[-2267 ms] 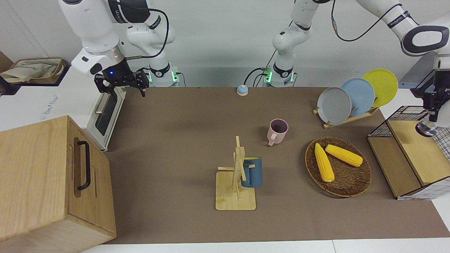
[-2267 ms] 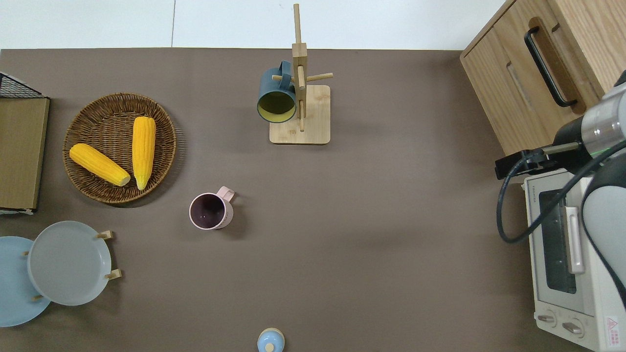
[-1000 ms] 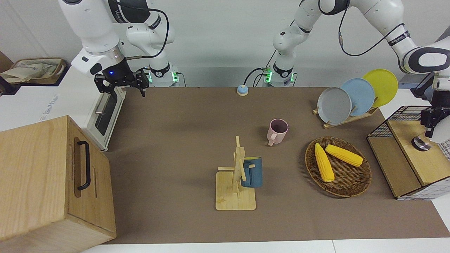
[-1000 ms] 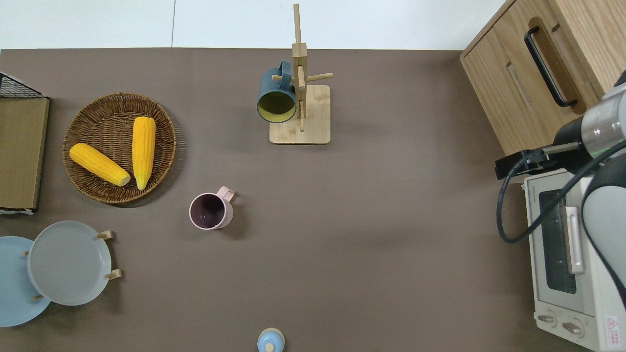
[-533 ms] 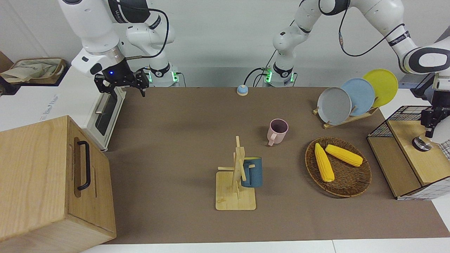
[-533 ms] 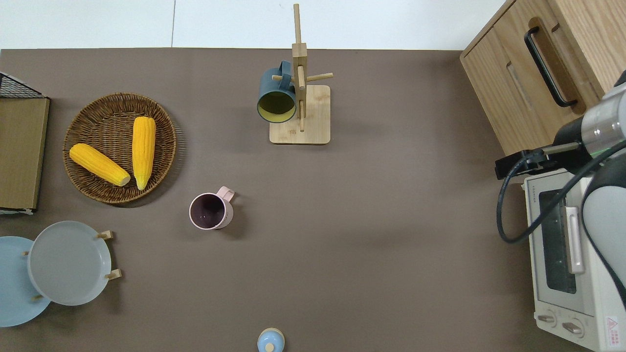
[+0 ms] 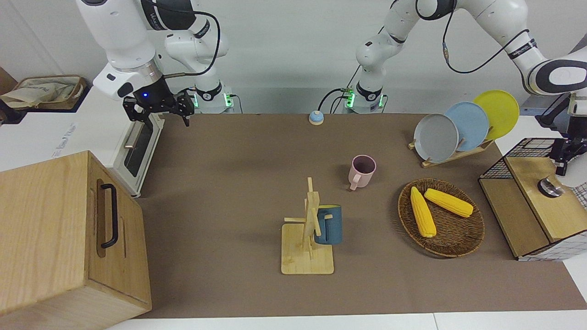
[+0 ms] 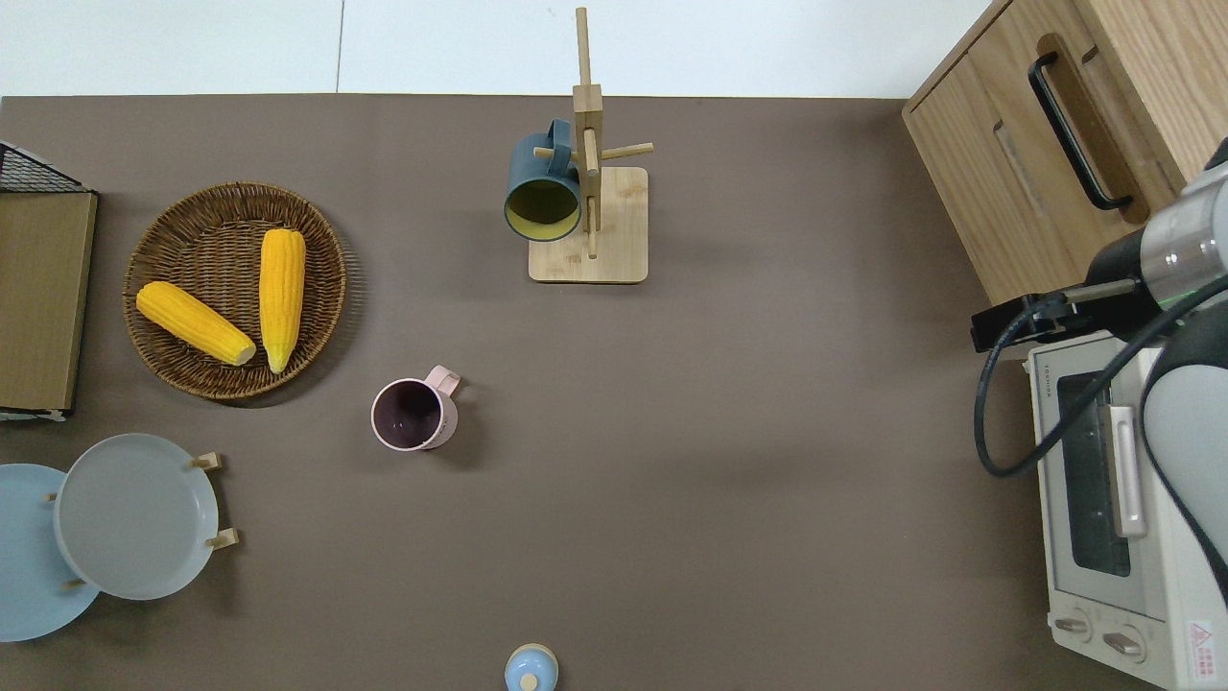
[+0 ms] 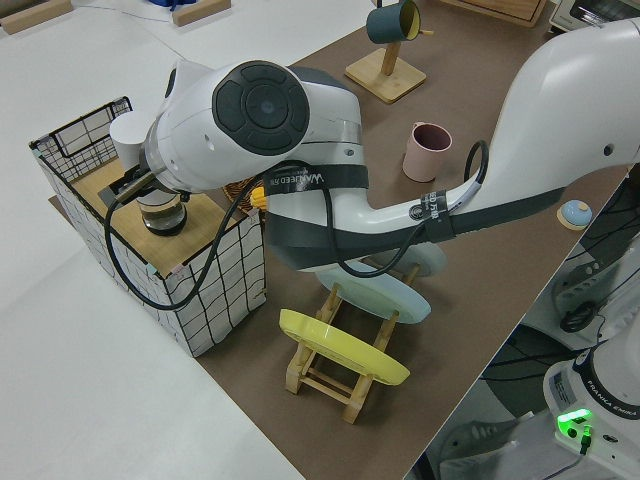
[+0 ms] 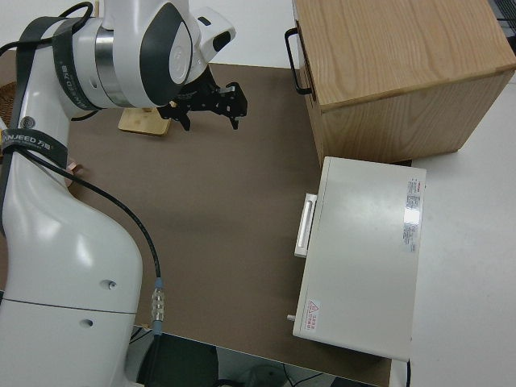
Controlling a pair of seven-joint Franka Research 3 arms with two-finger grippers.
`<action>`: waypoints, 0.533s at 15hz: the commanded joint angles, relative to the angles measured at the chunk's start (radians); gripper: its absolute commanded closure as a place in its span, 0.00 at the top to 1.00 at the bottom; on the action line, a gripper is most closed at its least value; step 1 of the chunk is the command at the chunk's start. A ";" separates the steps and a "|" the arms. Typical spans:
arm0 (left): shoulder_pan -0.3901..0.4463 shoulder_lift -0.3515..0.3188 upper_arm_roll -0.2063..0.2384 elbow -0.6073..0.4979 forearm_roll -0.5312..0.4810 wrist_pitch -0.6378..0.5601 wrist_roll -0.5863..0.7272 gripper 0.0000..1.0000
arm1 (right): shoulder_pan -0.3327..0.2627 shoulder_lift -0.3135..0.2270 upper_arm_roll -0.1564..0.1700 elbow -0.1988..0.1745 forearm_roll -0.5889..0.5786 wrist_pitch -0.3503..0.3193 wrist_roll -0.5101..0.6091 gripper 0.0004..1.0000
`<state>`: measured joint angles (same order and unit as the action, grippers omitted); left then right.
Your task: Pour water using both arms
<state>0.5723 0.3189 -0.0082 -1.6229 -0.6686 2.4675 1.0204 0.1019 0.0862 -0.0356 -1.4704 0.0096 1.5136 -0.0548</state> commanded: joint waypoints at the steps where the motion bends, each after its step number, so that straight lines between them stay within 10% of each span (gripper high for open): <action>1: 0.012 -0.006 -0.004 0.031 0.093 -0.053 -0.072 1.00 | -0.002 0.000 0.000 0.008 0.004 -0.012 -0.014 0.99; 8: 0.011 -0.057 0.045 0.080 0.253 -0.270 -0.221 1.00 | -0.002 0.000 0.000 0.008 0.004 -0.012 -0.014 0.99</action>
<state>0.5736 0.2861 0.0050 -1.5818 -0.4551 2.3066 0.8460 0.1019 0.0862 -0.0356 -1.4704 0.0096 1.5136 -0.0548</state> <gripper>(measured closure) 0.000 0.009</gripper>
